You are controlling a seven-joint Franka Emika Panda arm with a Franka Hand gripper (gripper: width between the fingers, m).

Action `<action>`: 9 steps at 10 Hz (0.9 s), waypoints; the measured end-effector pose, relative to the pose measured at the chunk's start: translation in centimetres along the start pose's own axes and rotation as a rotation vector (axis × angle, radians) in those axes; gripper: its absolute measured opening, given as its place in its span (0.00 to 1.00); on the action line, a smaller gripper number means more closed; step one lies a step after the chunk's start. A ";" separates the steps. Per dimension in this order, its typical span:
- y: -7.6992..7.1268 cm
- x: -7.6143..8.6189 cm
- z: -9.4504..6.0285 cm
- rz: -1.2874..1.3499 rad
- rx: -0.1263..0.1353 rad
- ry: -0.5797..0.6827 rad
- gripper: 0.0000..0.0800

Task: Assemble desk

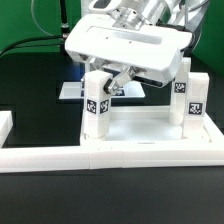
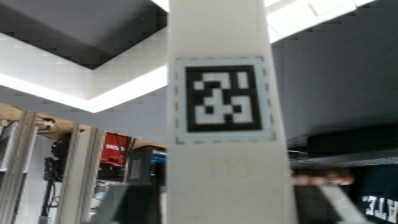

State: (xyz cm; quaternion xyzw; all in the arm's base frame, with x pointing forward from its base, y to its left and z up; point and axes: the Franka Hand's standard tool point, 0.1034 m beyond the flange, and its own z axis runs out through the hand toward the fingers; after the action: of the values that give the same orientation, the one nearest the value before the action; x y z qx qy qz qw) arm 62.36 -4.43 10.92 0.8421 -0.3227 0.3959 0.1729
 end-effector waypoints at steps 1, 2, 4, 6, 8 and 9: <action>0.0 0.0 0.0 -0.001 0.000 0.000 0.59; 0.0 0.0 0.0 -0.003 0.000 0.000 0.76; 0.0 0.0 0.0 -0.008 0.000 0.000 0.80; 0.0 0.0 0.0 -0.012 0.000 0.000 0.81; 0.0 0.0 0.0 -0.013 0.000 0.000 0.81; 0.0 0.0 0.0 -0.014 0.000 0.000 0.81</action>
Offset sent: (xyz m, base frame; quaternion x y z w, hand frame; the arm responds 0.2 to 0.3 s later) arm 0.0000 0.0000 0.0000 0.0000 0.0000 0.0000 1.0000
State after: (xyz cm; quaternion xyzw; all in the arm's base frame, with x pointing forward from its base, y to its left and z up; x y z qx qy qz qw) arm 62.36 -4.45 10.91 0.8443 -0.3168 0.3947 0.1760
